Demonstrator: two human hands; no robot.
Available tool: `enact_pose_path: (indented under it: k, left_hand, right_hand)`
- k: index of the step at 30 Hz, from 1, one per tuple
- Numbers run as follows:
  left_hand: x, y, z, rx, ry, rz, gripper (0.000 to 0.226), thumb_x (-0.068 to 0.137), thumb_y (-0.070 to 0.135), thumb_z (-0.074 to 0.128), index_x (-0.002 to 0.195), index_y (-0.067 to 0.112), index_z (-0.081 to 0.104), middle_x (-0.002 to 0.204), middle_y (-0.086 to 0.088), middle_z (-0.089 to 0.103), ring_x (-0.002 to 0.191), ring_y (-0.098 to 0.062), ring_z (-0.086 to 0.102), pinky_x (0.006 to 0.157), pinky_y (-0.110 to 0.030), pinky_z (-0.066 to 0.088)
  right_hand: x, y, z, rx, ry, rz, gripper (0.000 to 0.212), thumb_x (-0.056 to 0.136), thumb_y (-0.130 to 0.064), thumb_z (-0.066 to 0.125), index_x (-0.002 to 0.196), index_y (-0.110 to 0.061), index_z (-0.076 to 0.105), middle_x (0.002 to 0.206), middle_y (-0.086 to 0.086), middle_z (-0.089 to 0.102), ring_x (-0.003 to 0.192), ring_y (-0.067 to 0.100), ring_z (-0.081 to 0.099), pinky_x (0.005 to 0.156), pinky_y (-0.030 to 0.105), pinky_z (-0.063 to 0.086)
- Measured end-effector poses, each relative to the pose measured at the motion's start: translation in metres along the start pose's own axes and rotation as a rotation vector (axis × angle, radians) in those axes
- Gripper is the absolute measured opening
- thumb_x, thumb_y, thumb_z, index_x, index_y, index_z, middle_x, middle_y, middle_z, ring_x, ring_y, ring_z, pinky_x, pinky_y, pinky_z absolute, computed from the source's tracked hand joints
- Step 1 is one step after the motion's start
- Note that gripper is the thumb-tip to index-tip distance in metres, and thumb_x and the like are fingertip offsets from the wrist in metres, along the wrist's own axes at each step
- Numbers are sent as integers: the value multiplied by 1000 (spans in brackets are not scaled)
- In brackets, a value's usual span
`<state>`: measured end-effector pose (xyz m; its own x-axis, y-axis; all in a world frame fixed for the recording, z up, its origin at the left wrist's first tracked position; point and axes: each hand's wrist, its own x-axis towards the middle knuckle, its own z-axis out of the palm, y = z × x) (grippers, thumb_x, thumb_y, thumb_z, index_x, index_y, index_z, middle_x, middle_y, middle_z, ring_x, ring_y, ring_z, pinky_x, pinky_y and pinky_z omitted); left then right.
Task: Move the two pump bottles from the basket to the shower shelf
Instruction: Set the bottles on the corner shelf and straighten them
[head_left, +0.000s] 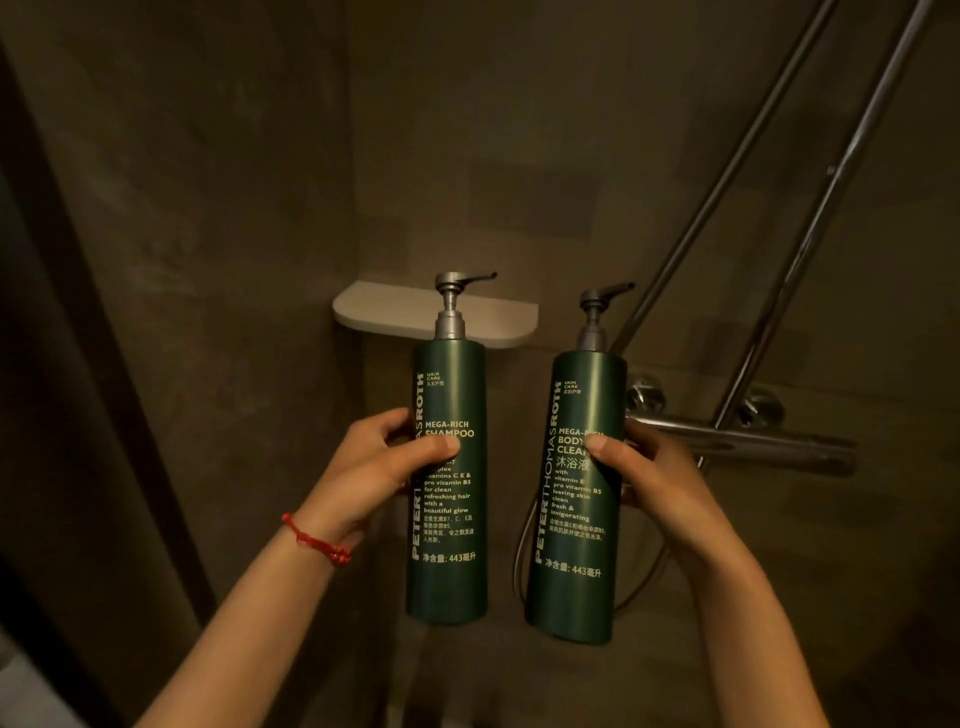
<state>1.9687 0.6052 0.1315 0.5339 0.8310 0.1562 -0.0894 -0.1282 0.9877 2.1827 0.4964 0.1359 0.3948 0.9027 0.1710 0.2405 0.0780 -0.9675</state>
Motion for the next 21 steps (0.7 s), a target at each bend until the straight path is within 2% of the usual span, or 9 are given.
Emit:
enact_pose_path:
  k: [4,6,8,10,12,14,18,21]
  left_hand:
    - [32,27,-13,33,32,103,31,52,26,73,82,27,64,80,8,71,78,-7,68,70,-25,53]
    - [50,40,-18,57,30,169,36,53,26,80,84,28,62,89,8,68,88,-12,65,76,-30,51]
    - [68,52,-23,87,32,247,31,62,23,76,88,29,61,93,8,65,90,-10,62,72,-23,49]
    - [87,63,-27,119,44,308,31,67,23,72,94,27,60,94,9,64,88,-7,61,65,-16,47]
    - [105,73,-30,117,57,345,34,67,23,72,98,26,58,96,9,62,89,-8,60,68,-22,47]
    - [123,82,-31,106,71,369,29,68,21,71,90,32,56,93,11,60,87,-8,59,68,-25,47]
    - [156,96,-35,84,74,401,27,71,16,70,86,34,56,92,9,60,86,-10,59,68,-27,47]
    - [177,99,-42,72,82,415,28,72,13,69,88,32,57,93,8,61,86,-9,59,66,-24,46]
  right_hand:
    - [31,-27,10,-21,39,-92,33,60,-42,65,90,-27,64,87,-6,71,70,2,69,54,15,50]
    - [46,-42,14,-51,60,-141,35,59,-44,70,91,-29,63,88,-6,71,72,4,69,57,18,50]
    - [61,-56,17,-51,81,-191,33,62,-42,74,90,-30,62,83,-8,71,69,4,69,53,15,51]
    - [76,-67,20,-22,104,-242,26,66,-38,69,90,-31,62,78,-10,71,65,0,68,48,10,48]
    - [90,-78,22,-16,121,-295,38,61,-45,67,95,-30,61,86,-10,70,70,-1,68,50,8,47]
    - [105,-85,23,-15,131,-329,47,57,-50,65,99,-30,58,93,-8,68,73,-2,67,52,8,49]
    - [143,-97,20,-17,154,-373,30,70,-34,69,97,-29,56,91,-8,65,69,-4,66,51,9,49]
    - [169,-101,17,-27,165,-413,28,72,-32,69,96,-31,54,93,-10,64,77,1,65,54,9,50]
